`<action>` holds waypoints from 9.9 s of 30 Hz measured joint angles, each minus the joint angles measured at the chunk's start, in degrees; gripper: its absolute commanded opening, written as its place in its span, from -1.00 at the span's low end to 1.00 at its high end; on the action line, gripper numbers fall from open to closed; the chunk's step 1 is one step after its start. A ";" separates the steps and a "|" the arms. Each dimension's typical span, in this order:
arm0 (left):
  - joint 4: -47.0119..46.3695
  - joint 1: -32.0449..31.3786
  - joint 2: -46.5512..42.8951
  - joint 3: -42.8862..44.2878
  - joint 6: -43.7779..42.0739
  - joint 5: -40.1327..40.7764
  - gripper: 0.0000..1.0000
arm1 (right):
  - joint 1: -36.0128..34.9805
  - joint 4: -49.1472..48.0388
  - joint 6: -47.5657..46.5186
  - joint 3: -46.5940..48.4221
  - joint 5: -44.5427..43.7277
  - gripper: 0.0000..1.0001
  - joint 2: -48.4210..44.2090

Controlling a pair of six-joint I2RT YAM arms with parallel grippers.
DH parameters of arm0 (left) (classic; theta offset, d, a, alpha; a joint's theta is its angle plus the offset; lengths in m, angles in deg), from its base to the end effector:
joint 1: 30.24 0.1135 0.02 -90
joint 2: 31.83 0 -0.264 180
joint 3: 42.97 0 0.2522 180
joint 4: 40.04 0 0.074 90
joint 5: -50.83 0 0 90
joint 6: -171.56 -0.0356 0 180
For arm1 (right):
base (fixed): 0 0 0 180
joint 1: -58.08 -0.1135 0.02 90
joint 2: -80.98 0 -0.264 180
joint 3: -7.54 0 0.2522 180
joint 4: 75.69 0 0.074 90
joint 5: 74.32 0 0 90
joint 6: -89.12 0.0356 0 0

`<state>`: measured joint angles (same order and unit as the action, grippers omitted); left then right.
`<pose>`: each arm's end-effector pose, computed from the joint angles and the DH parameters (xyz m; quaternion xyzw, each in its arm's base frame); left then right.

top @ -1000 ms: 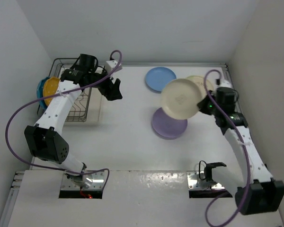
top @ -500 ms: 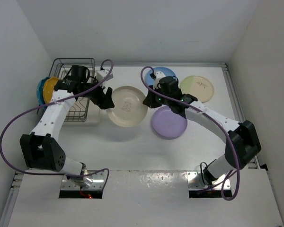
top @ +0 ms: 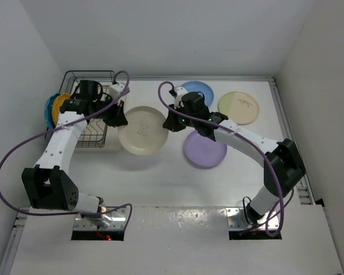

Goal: Load the plates into the dish rack

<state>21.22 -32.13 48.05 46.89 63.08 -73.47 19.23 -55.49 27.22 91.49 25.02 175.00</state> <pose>0.2859 -0.0295 0.3364 0.2556 0.8700 -0.2296 0.3536 0.2932 0.2435 0.2777 -0.1213 0.8567 0.3326 0.3750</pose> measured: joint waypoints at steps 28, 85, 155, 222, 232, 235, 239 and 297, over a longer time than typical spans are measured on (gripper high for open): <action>-1.42 16.28 -4.09 16.44 1.33 50.75 -1.00 | 11.58 -0.22 0.90 -9.75 -7.41 1.00 -5.35; -41.90 2.47 3.02 -6.62 -7.85 82.14 -1.00 | 14.88 13.40 5.90 -8.02 -18.49 1.00 -21.99; 0.42 -2.82 -1.31 1.95 -0.68 14.36 0.71 | 13.14 6.73 -0.52 -18.18 -7.63 -1.00 -5.99; -29.77 -0.68 6.49 -0.46 -11.39 85.92 -1.00 | 5.77 12.15 0.55 -4.02 -10.45 1.00 -10.45; -29.22 -2.51 6.80 -6.58 -6.27 86.47 -0.99 | 5.77 12.52 0.57 -4.02 -10.82 1.00 -10.45; -29.14 -2.91 7.87 -7.06 -4.98 87.10 -0.85 | 5.77 12.52 0.52 -4.02 -10.82 1.00 -10.45; -28.17 -2.91 8.41 -7.06 -4.00 87.69 -0.54 | 5.77 12.50 0.35 -4.07 -10.84 1.00 -10.45; 6.01 5.01 3.21 18.01 -5.16 33.24 0.69 | 31.76 13.38 12.63 38.64 -10.69 0.07 41.00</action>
<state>27.24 -27.13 51.26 64.90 57.92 -40.23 50.99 -42.12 39.85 130.14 14.34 216.00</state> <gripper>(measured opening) 0.843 0.536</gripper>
